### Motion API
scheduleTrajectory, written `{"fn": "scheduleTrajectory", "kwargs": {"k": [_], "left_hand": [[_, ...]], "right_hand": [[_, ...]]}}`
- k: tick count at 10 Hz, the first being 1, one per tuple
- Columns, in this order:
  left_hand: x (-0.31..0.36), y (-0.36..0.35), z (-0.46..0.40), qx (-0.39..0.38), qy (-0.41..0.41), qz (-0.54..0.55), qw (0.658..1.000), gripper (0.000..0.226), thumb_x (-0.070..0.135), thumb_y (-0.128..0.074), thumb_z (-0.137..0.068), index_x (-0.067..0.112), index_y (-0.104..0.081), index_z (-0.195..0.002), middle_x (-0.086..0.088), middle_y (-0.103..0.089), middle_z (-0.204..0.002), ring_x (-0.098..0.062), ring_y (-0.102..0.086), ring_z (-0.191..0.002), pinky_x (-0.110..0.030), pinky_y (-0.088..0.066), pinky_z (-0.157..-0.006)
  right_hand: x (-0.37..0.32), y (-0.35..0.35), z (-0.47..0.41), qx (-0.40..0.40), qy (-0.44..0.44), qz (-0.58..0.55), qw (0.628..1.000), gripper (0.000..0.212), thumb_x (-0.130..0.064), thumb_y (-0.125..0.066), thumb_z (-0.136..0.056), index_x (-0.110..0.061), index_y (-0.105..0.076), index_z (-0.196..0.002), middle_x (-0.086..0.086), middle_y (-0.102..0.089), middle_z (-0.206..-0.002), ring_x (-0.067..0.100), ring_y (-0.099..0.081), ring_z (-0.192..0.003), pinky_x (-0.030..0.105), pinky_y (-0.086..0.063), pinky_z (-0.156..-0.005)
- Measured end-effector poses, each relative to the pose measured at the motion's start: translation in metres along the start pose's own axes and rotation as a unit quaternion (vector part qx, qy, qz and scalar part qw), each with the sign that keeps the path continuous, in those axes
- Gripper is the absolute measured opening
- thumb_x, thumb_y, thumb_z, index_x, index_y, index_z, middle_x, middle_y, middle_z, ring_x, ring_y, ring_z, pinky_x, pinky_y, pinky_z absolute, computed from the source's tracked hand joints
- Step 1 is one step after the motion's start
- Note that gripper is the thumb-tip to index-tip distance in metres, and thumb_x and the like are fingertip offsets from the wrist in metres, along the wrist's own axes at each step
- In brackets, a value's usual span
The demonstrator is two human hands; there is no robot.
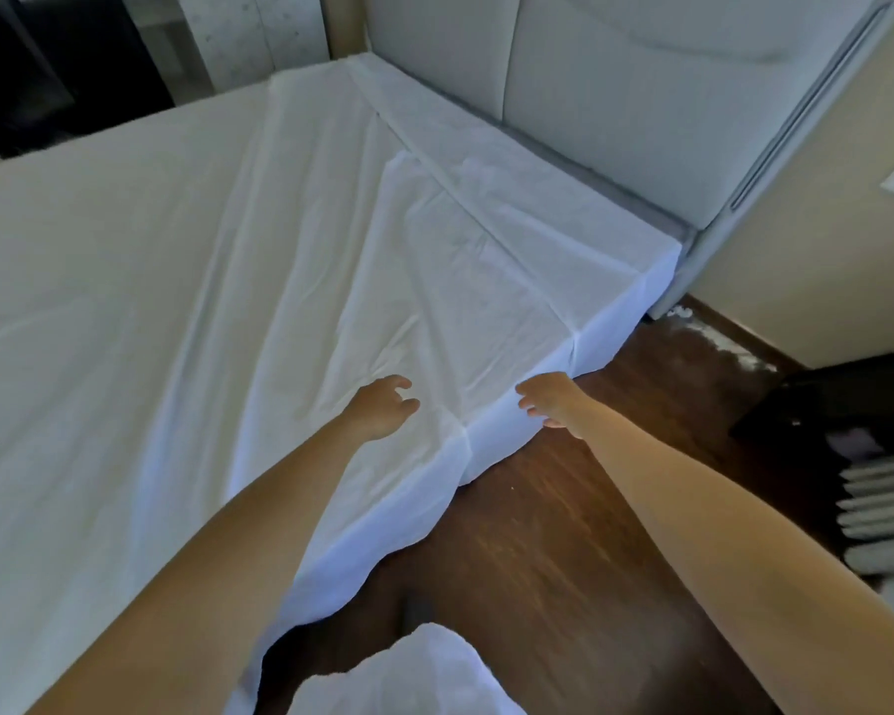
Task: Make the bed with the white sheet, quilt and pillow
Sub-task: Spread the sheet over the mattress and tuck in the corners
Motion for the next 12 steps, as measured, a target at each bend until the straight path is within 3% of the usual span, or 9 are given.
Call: {"fn": "scheduleTrajectory", "kwargs": {"k": [1, 2, 3, 4, 6, 7, 9, 11, 12], "left_hand": [[0.032, 0.007, -0.058, 0.012, 0.006, -0.012, 1.000, 0.046, 0.034, -0.050, -0.096, 0.017, -0.043, -0.138, -0.008, -0.052, -0.137, -0.023, -0.050, -0.123, -0.026, -0.037, -0.096], [0.075, 0.010, -0.139, 0.028, 0.015, -0.013, 0.999, 0.046, 0.035, -0.051, -0.095, 0.016, -0.045, -0.137, -0.006, -0.051, -0.137, -0.023, -0.050, -0.123, -0.026, -0.037, -0.096], [0.125, 0.006, -0.212, 0.018, 0.025, -0.028, 0.999, 0.044, 0.035, -0.051, -0.095, 0.014, -0.048, -0.134, -0.008, -0.053, -0.136, -0.025, -0.049, -0.125, -0.028, -0.036, -0.100], [0.188, -0.001, -0.273, 0.006, 0.016, -0.049, 0.999, 0.043, 0.035, -0.051, -0.095, 0.014, -0.048, -0.133, -0.008, -0.052, -0.137, -0.026, -0.049, -0.125, -0.030, -0.037, -0.102], [0.336, -0.040, -0.382, -0.031, -0.031, -0.069, 0.997, 0.048, 0.035, -0.050, -0.096, 0.015, -0.043, -0.138, -0.009, -0.049, -0.140, -0.025, -0.046, -0.128, -0.030, -0.035, -0.103], [0.380, -0.055, -0.443, -0.005, -0.008, -0.035, 0.999, 0.050, 0.034, -0.051, -0.095, 0.014, -0.040, -0.140, -0.013, -0.046, -0.141, -0.026, -0.046, -0.128, -0.031, -0.035, -0.103], [0.375, -0.112, -0.518, 0.044, 0.173, 0.074, 0.981, 0.062, 0.034, -0.052, -0.095, 0.006, -0.030, -0.146, -0.017, -0.039, -0.146, -0.030, -0.038, -0.135, -0.032, -0.032, -0.107], [0.359, -0.203, -0.560, 0.052, 0.315, 0.026, 0.947, 0.063, 0.046, -0.049, -0.093, 0.015, -0.029, -0.144, -0.015, -0.025, -0.150, -0.035, -0.020, -0.139, -0.048, -0.028, -0.109], [0.325, -0.211, -0.557, 0.144, 0.405, 0.043, 0.902, 0.075, 0.042, -0.057, -0.091, 0.016, -0.016, -0.148, -0.015, -0.007, -0.155, -0.035, -0.007, -0.142, -0.049, -0.025, -0.111]], "right_hand": [[0.000, 0.042, -0.029, -0.004, -0.042, -0.195, 0.980, 0.041, -0.005, -0.035, -0.100, 0.008, -0.038, -0.139, 0.024, -0.035, -0.146, 0.033, -0.033, -0.137, 0.034, -0.034, -0.110], [0.013, 0.116, -0.085, 0.084, -0.044, -0.163, 0.982, 0.024, -0.004, -0.045, -0.096, 0.002, -0.060, -0.114, 0.020, -0.057, -0.128, 0.030, -0.053, -0.124, 0.028, -0.048, -0.092], [0.037, 0.162, -0.143, 0.049, -0.022, -0.039, 0.998, 0.017, -0.002, -0.046, -0.095, -0.009, -0.059, -0.104, 0.000, -0.059, -0.121, 0.018, -0.055, -0.118, 0.018, -0.045, -0.073], [0.074, 0.238, -0.165, 0.095, -0.055, -0.215, 0.970, 0.030, -0.010, -0.051, -0.094, -0.003, -0.061, -0.121, 0.013, -0.062, -0.124, 0.026, -0.058, -0.117, 0.019, -0.042, -0.063], [0.156, 0.377, -0.239, 0.099, -0.095, -0.230, 0.963, 0.033, -0.014, -0.054, -0.092, -0.003, -0.060, -0.122, 0.017, -0.059, -0.128, 0.031, -0.056, -0.119, 0.022, -0.041, -0.062], [0.182, 0.446, -0.308, 0.099, -0.073, -0.215, 0.969, 0.022, -0.012, -0.054, -0.092, -0.008, -0.063, -0.111, 0.018, -0.060, -0.125, 0.023, -0.059, -0.099, 0.022, -0.042, -0.063], [0.208, 0.528, -0.426, 0.036, -0.028, -0.119, 0.992, 0.006, -0.010, -0.053, -0.092, -0.014, -0.055, -0.095, 0.007, -0.055, -0.102, 0.020, -0.050, -0.093, 0.032, -0.045, -0.084], [0.245, 0.557, -0.518, 0.009, -0.020, 0.018, 1.000, 0.018, -0.007, -0.043, -0.093, -0.007, -0.055, -0.080, 0.013, -0.048, -0.087, 0.020, -0.045, -0.077, 0.024, -0.037, -0.061], [0.275, 0.537, -0.564, -0.018, -0.020, 0.080, 0.996, 0.025, -0.013, -0.040, -0.095, -0.004, -0.063, -0.101, 0.013, -0.059, -0.098, 0.025, -0.056, -0.086, 0.029, -0.046, -0.073]]}}
Point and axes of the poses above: each hand's wrist, its own z-axis away from the middle knuckle, its own y-axis out of the back of the hand, x = y × z, the point moved 10 cm from there along -z, towards the middle knuckle
